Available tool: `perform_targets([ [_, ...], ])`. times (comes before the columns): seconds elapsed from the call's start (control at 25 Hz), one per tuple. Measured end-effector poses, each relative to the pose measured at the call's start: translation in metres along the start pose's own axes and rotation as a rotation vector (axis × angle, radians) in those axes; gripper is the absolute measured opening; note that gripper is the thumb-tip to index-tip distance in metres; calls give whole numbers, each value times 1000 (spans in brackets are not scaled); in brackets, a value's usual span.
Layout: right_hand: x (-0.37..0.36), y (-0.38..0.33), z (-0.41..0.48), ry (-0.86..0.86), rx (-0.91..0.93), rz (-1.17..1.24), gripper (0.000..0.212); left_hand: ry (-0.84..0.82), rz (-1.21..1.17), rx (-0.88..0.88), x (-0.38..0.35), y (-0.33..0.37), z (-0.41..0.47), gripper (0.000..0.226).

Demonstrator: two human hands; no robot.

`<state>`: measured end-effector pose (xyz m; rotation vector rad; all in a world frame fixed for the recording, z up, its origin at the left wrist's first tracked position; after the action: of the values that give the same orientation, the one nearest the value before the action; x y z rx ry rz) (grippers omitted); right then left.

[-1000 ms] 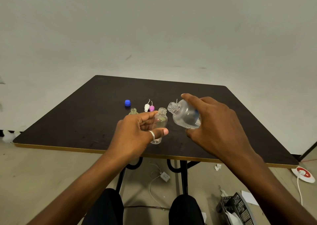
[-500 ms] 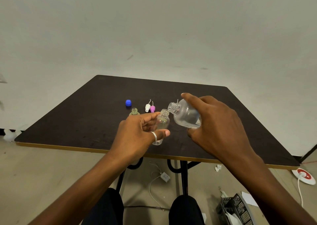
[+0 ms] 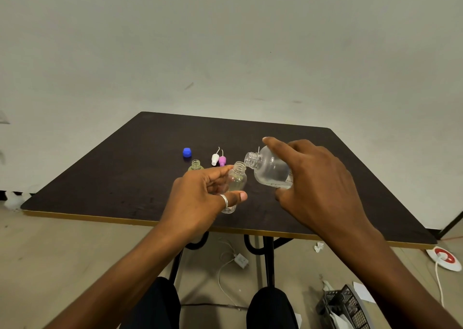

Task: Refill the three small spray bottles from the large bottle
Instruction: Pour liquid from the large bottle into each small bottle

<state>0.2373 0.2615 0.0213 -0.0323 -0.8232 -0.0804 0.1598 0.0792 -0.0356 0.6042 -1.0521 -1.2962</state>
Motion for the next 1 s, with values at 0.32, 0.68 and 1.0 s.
perform_targets([
  [0.32, 0, 0, 1, -10, 5, -4, 91, 1, 17, 17, 0, 1, -1, 47],
  [0.68, -2, 1, 3, -7, 23, -13, 89, -12, 9, 38, 0, 1, 0, 49],
  [1.0, -4, 1, 2, 6, 38, -11, 87, -37, -8, 65, 0, 0, 0, 49],
])
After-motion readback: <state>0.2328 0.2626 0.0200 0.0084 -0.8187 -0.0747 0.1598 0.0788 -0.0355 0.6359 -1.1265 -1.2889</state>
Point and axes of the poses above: each hand's wrist, its own z-axis towards the middle knuckle, its own x-axis out of the back of the hand, y = z × x, the point moved 1 cm from there along z, towards the middle knuckle, and after that the axes turned 12 degrees about y, right-handed, at the moved point
